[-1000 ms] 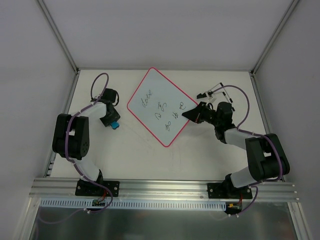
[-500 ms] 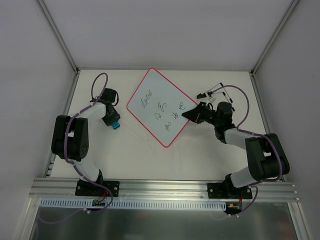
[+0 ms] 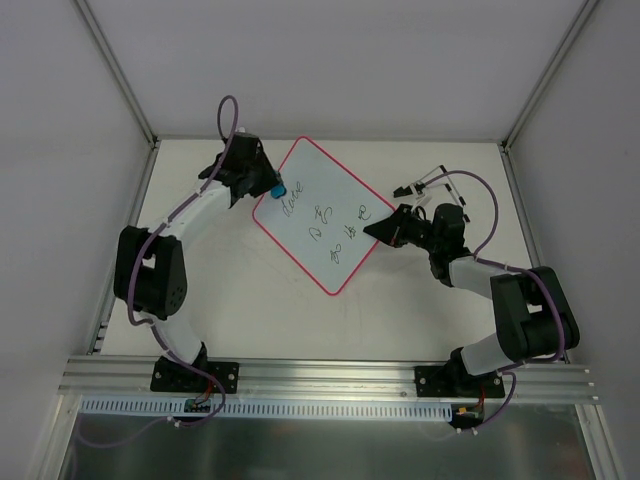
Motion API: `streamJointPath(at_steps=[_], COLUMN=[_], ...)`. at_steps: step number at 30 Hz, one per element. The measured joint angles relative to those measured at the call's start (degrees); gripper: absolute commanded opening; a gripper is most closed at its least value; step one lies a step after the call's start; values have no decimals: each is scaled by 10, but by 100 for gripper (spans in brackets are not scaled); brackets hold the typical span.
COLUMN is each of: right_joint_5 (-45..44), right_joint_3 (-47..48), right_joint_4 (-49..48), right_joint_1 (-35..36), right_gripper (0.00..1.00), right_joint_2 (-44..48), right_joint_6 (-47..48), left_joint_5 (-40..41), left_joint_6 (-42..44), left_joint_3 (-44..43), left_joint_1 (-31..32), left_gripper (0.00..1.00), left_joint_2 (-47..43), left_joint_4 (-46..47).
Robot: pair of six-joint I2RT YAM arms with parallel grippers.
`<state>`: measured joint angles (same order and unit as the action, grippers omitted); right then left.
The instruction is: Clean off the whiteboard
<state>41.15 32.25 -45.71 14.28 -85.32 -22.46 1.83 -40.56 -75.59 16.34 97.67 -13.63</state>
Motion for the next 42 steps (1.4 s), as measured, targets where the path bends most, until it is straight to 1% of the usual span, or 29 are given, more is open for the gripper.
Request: streamJointPath(at_steps=[4, 7, 10, 15, 18, 22, 26, 31, 34, 38, 42], right_joint_5=[0, 0, -5, -9, -12, -16, -16, -18, -18, -18, -19], right_joint_3=[0, 3, 6, 7, 7, 7, 7, 7, 7, 7, 7], right_joint_4=[2, 8, 19, 25, 28, 33, 33, 26, 24, 23, 23], right_joint_1=[0, 0, 2, 2, 2, 2, 2, 2, 2, 2, 2], right_gripper=[0, 0, 0, 0, 0, 0, 0, 0, 0, 0, 0], right_joint_2=[0, 0, 0, 0, 0, 0, 0, 0, 0, 0, 0], right_joint_6=[0, 2, 1, -3, -10, -21, -20, -6, 0, 1, 0], left_joint_5=[-15, -29, -37, -47, -46, -47, -48, -47, -46, -46, -46], left_joint_6=[-7, -11, -19, -32, -41, -61, -71, -75, -75, -75, -74], left_joint_3=[-80, -124, -141, -142, -116, -40, 45, 112, 130, 131, 119], left_joint_1=[35, 53, 59, 60, 59, 48, 22, -20, -30, -26, -3], left_gripper=[0, 0, 0, 0, 0, 0, 0, 0, 0, 0, 0], left_joint_2=[58, 101, 127, 133, 130, 106, 78, 69, 69, 69, 70], left_joint_4=[20, 28, 31, 36, 64, 107, 135, 144, 144, 151, 150])
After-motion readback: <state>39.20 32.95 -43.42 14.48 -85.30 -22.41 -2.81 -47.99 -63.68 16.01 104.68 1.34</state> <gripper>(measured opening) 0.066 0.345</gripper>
